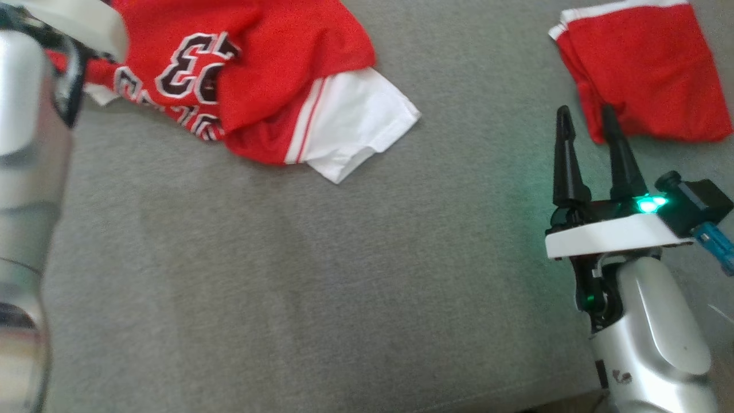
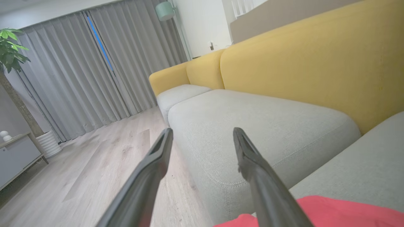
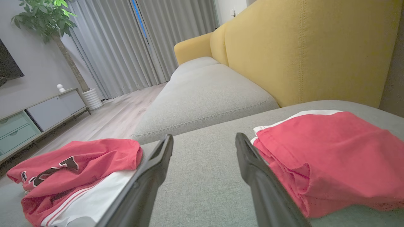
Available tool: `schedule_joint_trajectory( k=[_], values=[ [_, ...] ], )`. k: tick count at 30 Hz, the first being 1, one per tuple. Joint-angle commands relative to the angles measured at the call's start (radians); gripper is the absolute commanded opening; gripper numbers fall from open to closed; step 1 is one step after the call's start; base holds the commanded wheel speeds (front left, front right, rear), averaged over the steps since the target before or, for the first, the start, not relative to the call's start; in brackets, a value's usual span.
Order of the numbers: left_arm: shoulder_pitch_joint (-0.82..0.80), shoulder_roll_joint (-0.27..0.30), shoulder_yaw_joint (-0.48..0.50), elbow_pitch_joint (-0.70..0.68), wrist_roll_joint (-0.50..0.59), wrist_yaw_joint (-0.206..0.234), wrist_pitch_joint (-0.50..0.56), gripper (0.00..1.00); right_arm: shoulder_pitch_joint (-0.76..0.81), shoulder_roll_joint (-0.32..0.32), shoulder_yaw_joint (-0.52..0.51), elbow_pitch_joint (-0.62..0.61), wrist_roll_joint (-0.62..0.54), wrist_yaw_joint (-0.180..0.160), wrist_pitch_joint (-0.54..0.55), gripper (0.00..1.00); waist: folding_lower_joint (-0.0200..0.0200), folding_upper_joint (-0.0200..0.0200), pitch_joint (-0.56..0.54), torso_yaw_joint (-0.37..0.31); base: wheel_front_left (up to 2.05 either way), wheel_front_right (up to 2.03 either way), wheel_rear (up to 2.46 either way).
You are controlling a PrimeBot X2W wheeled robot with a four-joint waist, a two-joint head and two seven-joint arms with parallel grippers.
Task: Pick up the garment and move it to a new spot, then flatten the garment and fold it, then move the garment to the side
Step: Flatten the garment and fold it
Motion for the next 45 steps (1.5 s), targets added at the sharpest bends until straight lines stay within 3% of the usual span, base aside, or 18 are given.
schedule_joint_trajectory(
  k=[1,8,16,24,37,45],
  values=[
    [0.001,0.02,0.036,-0.043,-0.014,-0.001,-0.017,1.0,0.004,-0.002,0.01,-0.027,-0.014,-0.001,-0.011,1.0,0.0,0.0,-0.028,0.037,0.0,0.0,0.0],
    [0.181,-0.026,0.074,-0.19,-0.069,0.001,-0.034,1.0,0.033,-0.002,-0.017,-0.019,-0.048,-0.001,-0.011,1.0,0.0,0.0,-0.084,0.104,0.0,0.0,0.0],
    [0.557,-0.093,0.13,-0.477,-0.081,0.045,-0.035,1.0,0.083,-0.002,-0.042,-0.003,-0.087,-0.001,-0.011,1.0,0.0,0.0,-0.154,0.186,0.0,0.0,0.0],
    [0.825,-0.183,0.207,-0.642,-0.055,0.078,-0.035,1.0,0.108,-0.002,-0.037,0.01,-0.103,-0.001,-0.011,1.0,0.0,0.0,-0.177,0.226,0.0,0.0,0.0],
    [0.92,-0.268,0.301,-0.671,0.011,0.023,-0.035,1.0,0.08,-0.002,-0.004,0.025,-0.161,-0.001,-0.001,1.0,0.0,0.0,-0.171,0.269,0.0,0.0,0.0],
    [0.916,-0.298,0.315,-0.656,0.022,0.002,-0.035,1.0,0.0,-0.013,0.133,0.119,-0.253,-0.001,0.14,1.0,0.0,0.0,-0.143,0.351,0.0,0.0,0.0]
  ],
)
